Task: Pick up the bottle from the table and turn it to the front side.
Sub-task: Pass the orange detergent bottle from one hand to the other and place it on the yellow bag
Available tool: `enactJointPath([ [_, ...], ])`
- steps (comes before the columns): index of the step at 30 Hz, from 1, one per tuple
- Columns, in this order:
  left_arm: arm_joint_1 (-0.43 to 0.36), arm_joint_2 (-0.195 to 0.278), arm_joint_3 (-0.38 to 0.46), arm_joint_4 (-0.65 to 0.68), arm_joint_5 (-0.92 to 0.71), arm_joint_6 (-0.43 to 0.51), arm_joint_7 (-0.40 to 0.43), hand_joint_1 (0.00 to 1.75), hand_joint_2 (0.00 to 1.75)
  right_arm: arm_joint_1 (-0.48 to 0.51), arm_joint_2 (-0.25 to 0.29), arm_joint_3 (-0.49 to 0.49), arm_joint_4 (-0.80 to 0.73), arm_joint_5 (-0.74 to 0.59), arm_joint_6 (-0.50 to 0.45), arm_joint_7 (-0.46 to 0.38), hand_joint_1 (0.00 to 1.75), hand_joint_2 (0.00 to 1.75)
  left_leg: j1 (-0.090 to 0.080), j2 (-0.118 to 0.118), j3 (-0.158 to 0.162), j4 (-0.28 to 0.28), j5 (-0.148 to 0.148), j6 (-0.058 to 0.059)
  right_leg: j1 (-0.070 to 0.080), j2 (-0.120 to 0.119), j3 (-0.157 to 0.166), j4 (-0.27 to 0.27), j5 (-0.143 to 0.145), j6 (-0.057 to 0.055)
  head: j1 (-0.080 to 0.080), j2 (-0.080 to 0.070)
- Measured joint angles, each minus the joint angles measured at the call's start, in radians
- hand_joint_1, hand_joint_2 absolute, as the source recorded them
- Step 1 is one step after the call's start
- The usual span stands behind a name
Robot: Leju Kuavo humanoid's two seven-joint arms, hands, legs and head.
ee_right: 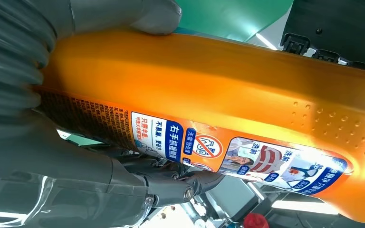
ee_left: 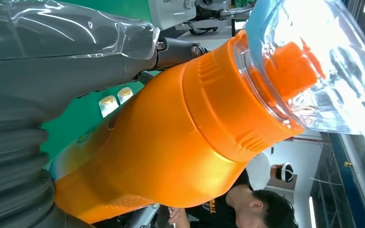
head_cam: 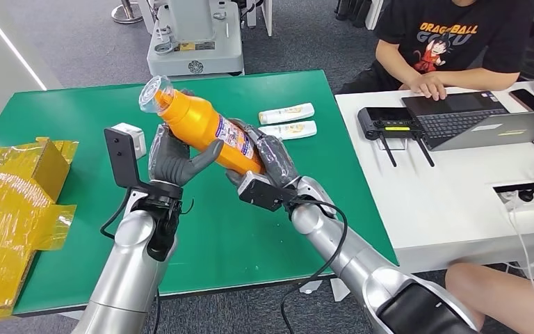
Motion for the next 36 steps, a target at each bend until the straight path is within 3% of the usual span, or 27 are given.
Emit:
enactJointPath([
  [4, -0.008, -0.003, 0.0, 0.023, 0.006, 0.008, -0.004, 0.0, 1.75, 0.0, 0.0, 0.0, 0.008, 0.0, -0.002, -0.001, 1.75, 1.75, 0.0, 0.0, 0.0, 0.0, 0.0, 0.0, 0.0, 0.0, 0.0, 0.0, 0.0, 0.0, 0.0, 0.0],
  [7, -0.014, -0.007, -0.001, 0.04, 0.01, 0.012, -0.009, 0.09, 1.75, 0.0, -0.001, -0.001, 0.012, 0.0, -0.003, -0.002, 1.75, 1.75, 0.0, 0.0, 0.0, 0.0, 0.0, 0.0, 0.0, 0.0, 0.0, 0.0, 0.0, 0.0, 0.0, 0.0],
  [11, -0.018, -0.012, -0.001, 0.057, 0.036, 0.005, -0.01, 1.74, 1.75, 0.001, -0.003, -0.002, 0.016, -0.001, -0.004, -0.002, 1.75, 1.75, 0.0, 0.0, 0.0, 0.0, 0.0, 0.0, 0.0, 0.0, -0.001, 0.0, 0.0, 0.0, 0.0, 0.0],
  [29, -0.014, -0.016, 0.0, 0.076, 0.06, 0.032, -0.031, 1.75, 1.75, 0.024, -0.009, -0.006, 0.003, 0.007, -0.008, 0.003, 1.75, 1.75, 0.0, 0.0, 0.0, 0.0, 0.0, 0.0, 0.0, 0.0, -0.001, 0.0, 0.0, 0.0, 0.0, 0.0],
  [33, -0.009, -0.016, 0.0, 0.076, 0.064, 0.035, -0.036, 1.75, 1.75, 0.032, -0.012, -0.008, -0.01, 0.006, -0.012, 0.005, 0.14, 1.75, 0.0, 0.0, 0.0, 0.0, 0.0, 0.0, 0.0, 0.0, -0.001, 0.0, 0.0, 0.0, 0.0, 0.0],
  [36, -0.005, -0.015, 0.0, 0.076, 0.067, 0.04, -0.04, 1.75, 1.75, 0.039, -0.014, -0.011, -0.027, 0.006, -0.028, 0.005, 0.07, 1.75, 0.0, 0.0, 0.0, 0.0, 0.0, 0.0, 0.0, 0.0, -0.001, 0.0, 0.0, 0.0, 0.0, 0.0],
])
